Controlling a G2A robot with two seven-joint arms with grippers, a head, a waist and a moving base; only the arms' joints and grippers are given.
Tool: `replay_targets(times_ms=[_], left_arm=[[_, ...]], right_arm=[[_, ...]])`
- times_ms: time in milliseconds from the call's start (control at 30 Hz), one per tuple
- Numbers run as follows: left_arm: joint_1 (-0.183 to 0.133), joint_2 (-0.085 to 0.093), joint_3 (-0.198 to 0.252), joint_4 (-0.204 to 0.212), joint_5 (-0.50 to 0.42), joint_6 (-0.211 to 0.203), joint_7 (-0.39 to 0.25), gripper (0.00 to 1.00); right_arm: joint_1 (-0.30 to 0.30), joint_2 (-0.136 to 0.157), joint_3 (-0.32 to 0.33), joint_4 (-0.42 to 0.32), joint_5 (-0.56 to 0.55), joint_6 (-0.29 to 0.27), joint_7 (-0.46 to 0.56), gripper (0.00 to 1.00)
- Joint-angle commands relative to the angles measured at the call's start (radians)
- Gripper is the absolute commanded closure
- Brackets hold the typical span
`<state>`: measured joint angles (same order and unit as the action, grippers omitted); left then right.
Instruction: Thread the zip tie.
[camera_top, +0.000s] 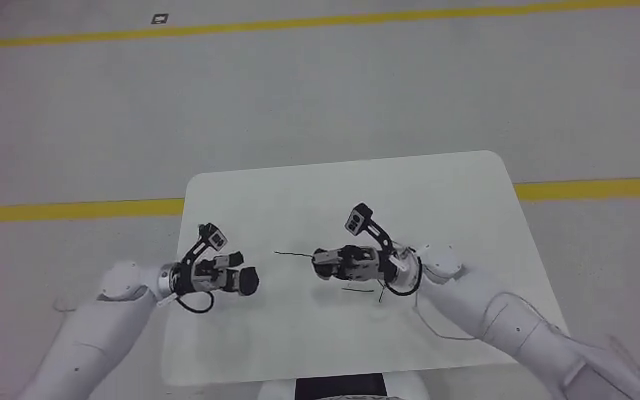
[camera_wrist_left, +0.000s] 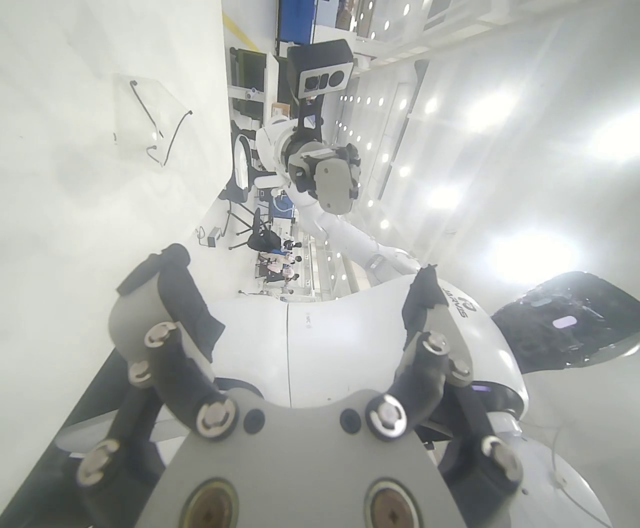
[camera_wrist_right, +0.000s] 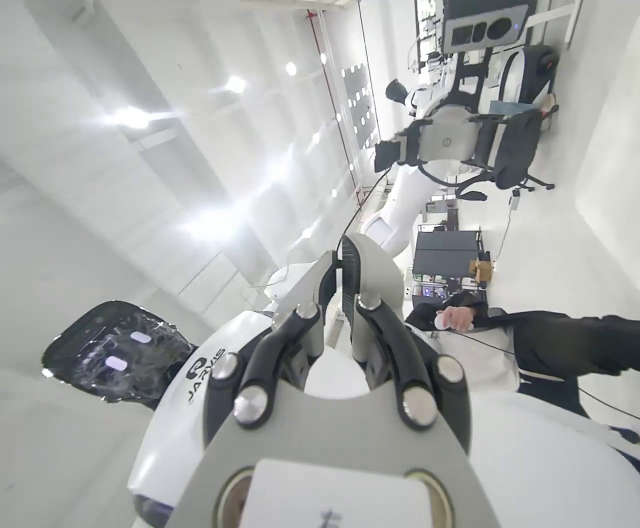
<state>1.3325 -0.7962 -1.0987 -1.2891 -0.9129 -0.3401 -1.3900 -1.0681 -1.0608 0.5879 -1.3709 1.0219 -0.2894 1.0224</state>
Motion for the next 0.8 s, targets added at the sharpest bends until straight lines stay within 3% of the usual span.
replay_targets(times_ms=[0,133,433,533,767], left_arm=[[-0.015,-0.003,0.009,-0.005,0.007,0.000,0.000,0.00],[-0.033,-0.008,0.038,-0.025,0.025,0.024,0.000,0.00],[-0.033,-0.008,0.038,-0.025,0.025,0.024,0.000,0.00],[-0.025,-0.011,0.047,-0.044,0.011,0.020,0.002,0.00],[-0.030,-0.014,0.088,-0.081,-0.004,0.000,0.000,0.00]], right_arm=[[0.008,-0.011,-0.007,0.008,-0.025,-0.004,-0.011,1.00],[0.011,-0.023,-0.014,0.015,-0.045,-0.018,-0.030,1.00],[0.011,-0.023,-0.014,0.015,-0.045,-0.018,-0.030,1.00],[-0.004,-0.029,-0.019,-0.011,-0.056,0.010,-0.020,1.00],[0.006,-0.061,-0.041,0.012,-0.060,0.040,0.049,1.00]])
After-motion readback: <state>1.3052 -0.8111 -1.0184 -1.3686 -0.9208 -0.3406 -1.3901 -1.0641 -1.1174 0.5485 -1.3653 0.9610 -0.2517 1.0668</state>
